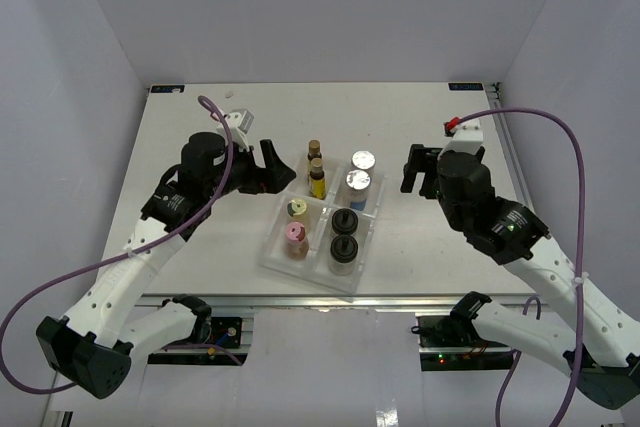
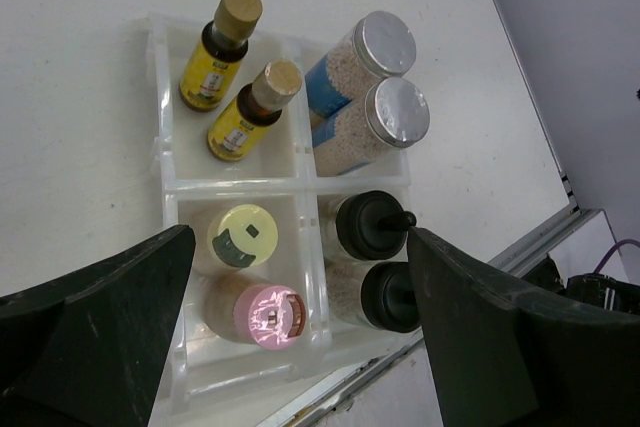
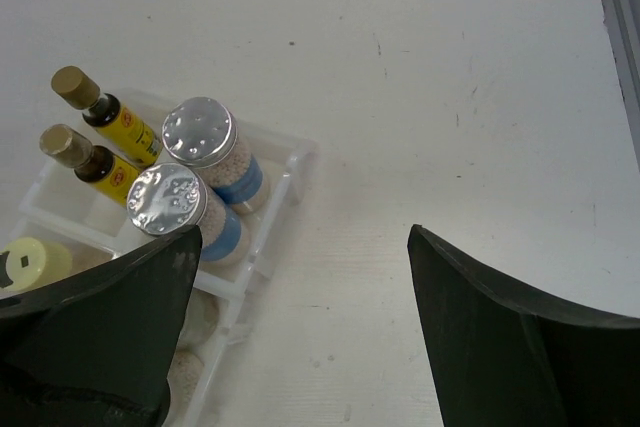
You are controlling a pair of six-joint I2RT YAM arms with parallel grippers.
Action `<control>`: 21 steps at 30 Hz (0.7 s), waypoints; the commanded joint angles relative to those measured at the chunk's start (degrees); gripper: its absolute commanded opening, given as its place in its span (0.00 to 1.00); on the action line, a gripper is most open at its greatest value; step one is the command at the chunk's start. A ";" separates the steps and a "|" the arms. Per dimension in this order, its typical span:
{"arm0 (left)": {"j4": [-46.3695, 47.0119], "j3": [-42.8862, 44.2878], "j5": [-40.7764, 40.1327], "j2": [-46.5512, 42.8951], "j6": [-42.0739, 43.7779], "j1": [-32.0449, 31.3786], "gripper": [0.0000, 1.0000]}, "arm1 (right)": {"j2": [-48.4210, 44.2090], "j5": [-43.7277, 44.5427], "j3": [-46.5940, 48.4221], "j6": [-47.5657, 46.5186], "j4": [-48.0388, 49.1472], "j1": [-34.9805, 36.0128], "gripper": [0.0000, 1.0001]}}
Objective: Organize the condiment bottles
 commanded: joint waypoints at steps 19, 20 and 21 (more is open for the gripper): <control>1.31 -0.40 -1.16 -2.33 -1.86 0.26 0.98 | -7.34 -1.58 -4.98 -0.17 4.94 -0.24 0.90; 1.31 -0.23 -1.18 -2.41 -1.95 0.26 0.98 | -7.37 -1.76 -4.98 -0.18 5.01 -0.24 0.90; 1.16 -0.06 -1.18 -2.34 -1.96 0.26 0.98 | -7.37 -1.94 -5.06 -0.25 4.95 -0.24 0.90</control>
